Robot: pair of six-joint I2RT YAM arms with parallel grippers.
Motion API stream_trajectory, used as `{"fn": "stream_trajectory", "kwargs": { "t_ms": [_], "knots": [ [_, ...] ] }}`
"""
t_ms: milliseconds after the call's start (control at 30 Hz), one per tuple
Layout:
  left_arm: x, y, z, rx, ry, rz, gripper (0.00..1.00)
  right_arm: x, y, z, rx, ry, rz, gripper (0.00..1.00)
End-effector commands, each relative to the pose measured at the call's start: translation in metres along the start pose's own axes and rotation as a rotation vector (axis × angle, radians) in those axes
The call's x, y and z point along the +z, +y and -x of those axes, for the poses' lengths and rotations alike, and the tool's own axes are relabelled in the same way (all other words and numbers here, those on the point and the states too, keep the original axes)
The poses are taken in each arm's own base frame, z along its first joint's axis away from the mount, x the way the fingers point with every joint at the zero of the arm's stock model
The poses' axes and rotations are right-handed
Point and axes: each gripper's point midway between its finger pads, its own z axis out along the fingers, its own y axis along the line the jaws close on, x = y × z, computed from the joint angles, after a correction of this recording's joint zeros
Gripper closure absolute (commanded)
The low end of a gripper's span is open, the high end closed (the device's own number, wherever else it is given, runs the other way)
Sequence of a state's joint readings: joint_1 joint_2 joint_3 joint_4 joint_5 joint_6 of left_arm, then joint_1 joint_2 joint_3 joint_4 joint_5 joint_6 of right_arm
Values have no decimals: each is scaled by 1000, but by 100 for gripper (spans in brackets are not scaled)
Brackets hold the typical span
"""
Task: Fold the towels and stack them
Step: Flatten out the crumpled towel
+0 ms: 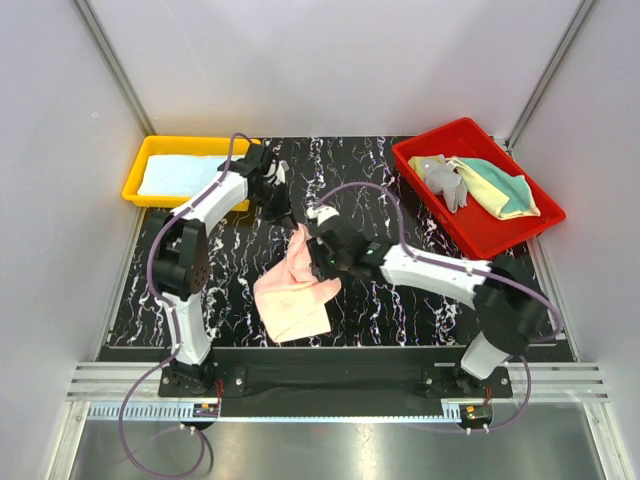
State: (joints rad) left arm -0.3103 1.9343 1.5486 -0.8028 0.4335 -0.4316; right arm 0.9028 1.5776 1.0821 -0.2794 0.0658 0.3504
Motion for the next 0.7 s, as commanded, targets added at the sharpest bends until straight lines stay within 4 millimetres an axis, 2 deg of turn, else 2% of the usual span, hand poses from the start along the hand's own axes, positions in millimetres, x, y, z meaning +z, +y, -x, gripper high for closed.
{"fn": "stream_trajectory", "kwargs": {
  "t_ms": [0,33,100,133,300,433,467,667],
  "knots": [
    [-8,-20,31,37,-50,-126,100,16,23,44,-80,-141,-25,55],
    [-6,-20,32,40,-52,-133,100,25,31,37,-111,-126,-20,54],
    [0,-14,33,27,-42,-134,100,32,38,39,-160,-132,-12,54],
    [1,-12,34,25,-43,-135,100,40,39,34,-178,-112,-12,54],
    [7,-4,34,23,-35,-134,100,49,63,23,-297,-98,19,47],
    [7,-2,34,20,-35,-135,100,63,61,14,-359,-66,-33,47],
    [7,-1,34,18,-35,-134,100,65,63,18,-370,-72,-40,47],
    [4,0,36,20,-41,-132,100,71,46,13,-468,-41,-169,49]
  ]
}}
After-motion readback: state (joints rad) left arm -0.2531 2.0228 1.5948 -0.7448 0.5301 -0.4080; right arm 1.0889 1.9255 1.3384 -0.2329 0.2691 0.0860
